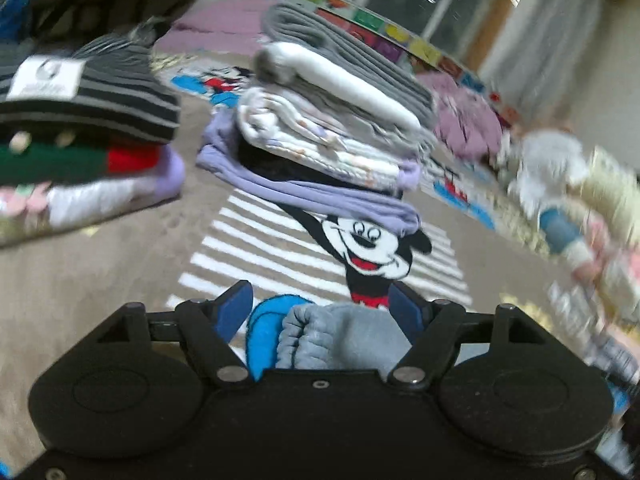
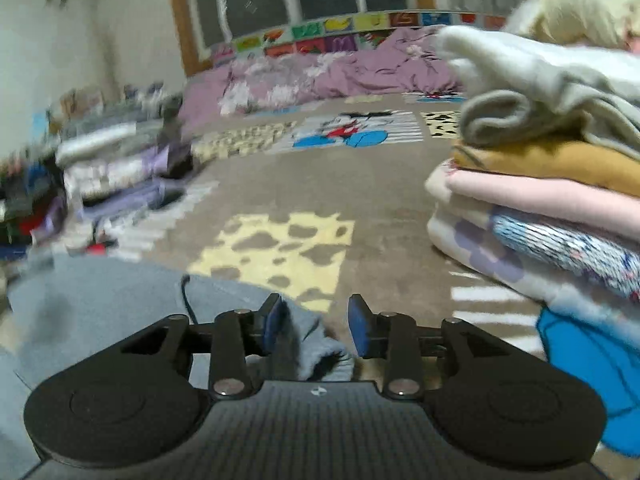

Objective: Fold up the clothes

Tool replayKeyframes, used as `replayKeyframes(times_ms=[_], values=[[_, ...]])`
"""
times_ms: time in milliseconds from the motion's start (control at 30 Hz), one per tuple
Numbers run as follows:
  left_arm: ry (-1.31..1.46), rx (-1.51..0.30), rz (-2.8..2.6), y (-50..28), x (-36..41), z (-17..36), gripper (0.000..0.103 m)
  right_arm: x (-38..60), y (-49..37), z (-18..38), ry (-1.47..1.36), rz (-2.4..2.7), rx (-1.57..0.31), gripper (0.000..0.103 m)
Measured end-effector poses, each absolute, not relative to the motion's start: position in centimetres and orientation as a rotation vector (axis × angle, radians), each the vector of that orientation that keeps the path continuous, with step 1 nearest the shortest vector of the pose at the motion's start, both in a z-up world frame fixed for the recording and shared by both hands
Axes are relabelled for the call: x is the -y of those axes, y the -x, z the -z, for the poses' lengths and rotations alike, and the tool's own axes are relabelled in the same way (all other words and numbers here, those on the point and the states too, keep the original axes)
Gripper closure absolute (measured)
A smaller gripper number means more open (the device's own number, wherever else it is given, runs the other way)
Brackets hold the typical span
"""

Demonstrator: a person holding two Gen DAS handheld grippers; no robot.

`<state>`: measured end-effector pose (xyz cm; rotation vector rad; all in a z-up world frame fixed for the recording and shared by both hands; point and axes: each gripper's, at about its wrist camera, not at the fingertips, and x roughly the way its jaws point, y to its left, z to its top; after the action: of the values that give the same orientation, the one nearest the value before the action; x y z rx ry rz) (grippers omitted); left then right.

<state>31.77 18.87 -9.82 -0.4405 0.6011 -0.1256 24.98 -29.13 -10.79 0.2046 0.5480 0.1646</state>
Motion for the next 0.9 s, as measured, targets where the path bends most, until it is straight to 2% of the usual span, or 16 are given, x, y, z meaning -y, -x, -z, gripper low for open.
replayKeyframes(times_ms=[200,333,467,767,800,833,867,900], values=[[0.669,-0.614,0.123,-29.8,-21.2,10.0,0.029,31.4,-23.1,10.2,-0.321,-0.145,-0.521,0.064],[0.735,-0.693,0.127,-29.3,-21.5,11.1,0.029,32.3,-21.9,10.8,-0.427,-0.177,-0.552,0.054],[0.69,-0.772,0.166,-29.7,-20.4,11.8,0.029,32.6,-21.8,11.7,-0.482,-0.203,-0.604,0.044],[0.465,-0.801,0.184,-30.7,-17.3,12.3,0.029,31.1,-23.7,12.7,-0.423,-0.275,-0.658,0.047],[0.406,-0.791,0.183,-30.7,-16.7,12.2,0.036,30.8,-23.9,12.7,-0.409,-0.282,-0.658,0.049],[0.345,-0.778,0.175,-30.7,-16.1,12.0,0.049,30.4,-24.0,12.8,-0.392,-0.297,-0.659,0.059],[0.307,-0.74,0.171,-30.3,-15.7,11.4,0.074,30.1,-24.2,12.8,-0.376,-0.306,-0.662,0.068],[0.282,-0.687,0.169,-29.8,-15.6,10.5,0.074,29.9,-24.3,12.8,-0.362,-0.302,-0.662,0.072]])
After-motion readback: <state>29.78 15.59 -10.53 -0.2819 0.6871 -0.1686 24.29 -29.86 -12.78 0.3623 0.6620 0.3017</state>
